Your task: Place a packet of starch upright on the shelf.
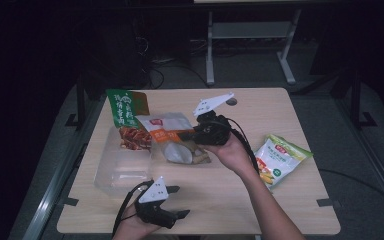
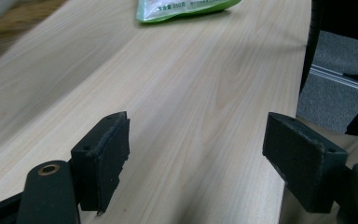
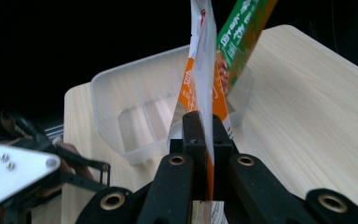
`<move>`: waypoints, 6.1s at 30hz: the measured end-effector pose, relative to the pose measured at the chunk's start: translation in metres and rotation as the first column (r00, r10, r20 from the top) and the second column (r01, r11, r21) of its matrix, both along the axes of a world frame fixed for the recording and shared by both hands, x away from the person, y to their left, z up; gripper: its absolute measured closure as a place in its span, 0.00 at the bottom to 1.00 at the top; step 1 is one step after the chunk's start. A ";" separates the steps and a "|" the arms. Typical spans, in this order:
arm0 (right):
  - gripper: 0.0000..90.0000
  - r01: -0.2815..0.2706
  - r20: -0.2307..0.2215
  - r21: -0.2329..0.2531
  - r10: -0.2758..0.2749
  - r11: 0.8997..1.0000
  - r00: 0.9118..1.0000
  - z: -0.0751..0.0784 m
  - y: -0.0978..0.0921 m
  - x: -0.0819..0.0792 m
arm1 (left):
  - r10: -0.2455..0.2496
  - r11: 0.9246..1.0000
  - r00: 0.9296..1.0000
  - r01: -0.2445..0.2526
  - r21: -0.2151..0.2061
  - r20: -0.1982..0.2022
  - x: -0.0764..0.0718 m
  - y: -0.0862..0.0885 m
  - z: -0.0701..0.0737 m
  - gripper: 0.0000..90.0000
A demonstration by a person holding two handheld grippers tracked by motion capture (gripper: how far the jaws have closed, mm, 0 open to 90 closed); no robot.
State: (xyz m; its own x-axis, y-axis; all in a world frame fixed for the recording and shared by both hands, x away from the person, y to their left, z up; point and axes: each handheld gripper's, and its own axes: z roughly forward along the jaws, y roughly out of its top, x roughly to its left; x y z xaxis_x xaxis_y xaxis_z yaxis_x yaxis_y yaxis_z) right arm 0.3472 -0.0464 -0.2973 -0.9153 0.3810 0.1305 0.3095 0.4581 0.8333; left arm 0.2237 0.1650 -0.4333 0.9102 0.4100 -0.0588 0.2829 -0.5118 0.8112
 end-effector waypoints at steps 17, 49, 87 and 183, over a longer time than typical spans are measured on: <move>1.00 -0.069 0.017 0.012 0.068 0.998 0.998 0.011 0.062 0.017 | 0.005 1.000 1.000 -0.005 -0.018 0.007 0.000 0.004 0.002 0.25; 1.00 -0.163 -0.124 0.056 0.168 0.985 0.978 -0.047 0.167 0.056 | 0.025 0.999 1.000 -0.026 -0.020 -0.010 0.000 0.009 0.001 0.24; 0.77 -0.116 -0.140 -0.029 0.111 0.993 0.984 -0.056 0.133 0.055 | 0.025 1.000 0.999 -0.026 -0.008 -0.021 0.000 0.004 -0.003 0.25; 0.45 0.381 -0.200 -0.184 -0.414 0.906 0.888 -0.103 -0.205 -0.032 | 0.068 0.998 0.997 -0.068 -0.003 -0.029 0.009 0.004 -0.005 0.24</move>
State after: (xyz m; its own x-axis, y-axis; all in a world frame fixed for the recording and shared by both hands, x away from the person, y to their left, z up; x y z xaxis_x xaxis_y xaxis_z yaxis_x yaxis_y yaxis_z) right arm 0.3155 -0.2510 -0.4006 -0.6341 0.7355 0.2386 0.6640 0.3599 0.6554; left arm 0.2329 0.1692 -0.4378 0.8780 0.4710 -0.0858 0.3402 -0.4876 0.8041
